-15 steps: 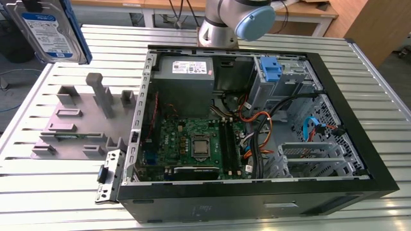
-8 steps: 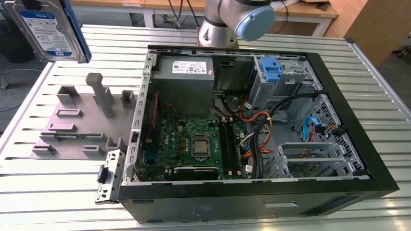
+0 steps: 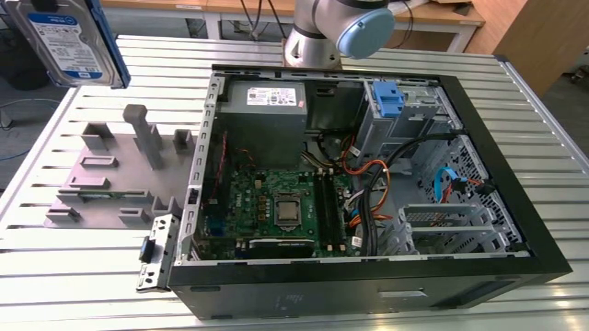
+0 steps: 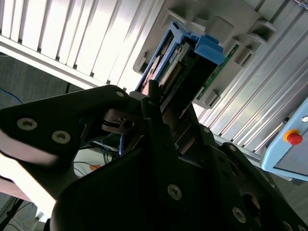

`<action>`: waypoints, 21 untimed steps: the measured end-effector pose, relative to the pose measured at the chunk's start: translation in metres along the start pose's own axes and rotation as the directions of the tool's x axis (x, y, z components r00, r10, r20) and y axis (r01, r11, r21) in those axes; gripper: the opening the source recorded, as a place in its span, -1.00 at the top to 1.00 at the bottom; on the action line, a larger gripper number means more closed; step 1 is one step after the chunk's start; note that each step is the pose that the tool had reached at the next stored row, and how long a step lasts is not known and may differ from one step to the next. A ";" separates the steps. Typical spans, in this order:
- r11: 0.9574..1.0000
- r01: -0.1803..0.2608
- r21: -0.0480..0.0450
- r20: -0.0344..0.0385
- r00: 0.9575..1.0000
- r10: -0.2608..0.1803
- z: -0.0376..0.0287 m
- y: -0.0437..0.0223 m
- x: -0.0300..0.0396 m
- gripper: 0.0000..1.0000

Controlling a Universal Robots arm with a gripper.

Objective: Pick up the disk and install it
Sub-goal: 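Pick up the disk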

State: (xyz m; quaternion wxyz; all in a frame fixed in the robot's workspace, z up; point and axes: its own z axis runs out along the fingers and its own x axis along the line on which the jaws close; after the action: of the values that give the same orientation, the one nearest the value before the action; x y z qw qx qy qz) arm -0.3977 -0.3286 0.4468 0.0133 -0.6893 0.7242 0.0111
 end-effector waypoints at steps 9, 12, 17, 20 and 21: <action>1.000 0.000 0.000 0.000 1.000 0.000 -0.0036 0.0000 -0.0003 0.31; 1.000 0.000 0.000 0.000 1.000 0.000 -0.0047 0.0000 -0.0004 0.31; 1.000 0.000 0.000 0.000 1.000 0.000 -0.0068 0.0000 -0.0005 0.31; 1.000 0.000 0.000 0.000 1.000 0.000 -0.0082 0.0000 -0.0005 0.31; 1.000 0.000 0.000 0.000 1.000 0.000 -0.0087 0.0000 -0.0006 0.31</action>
State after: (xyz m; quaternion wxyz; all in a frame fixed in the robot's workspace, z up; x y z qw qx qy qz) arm -0.3977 -0.3284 0.4555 0.0133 -0.6894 0.7242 0.0111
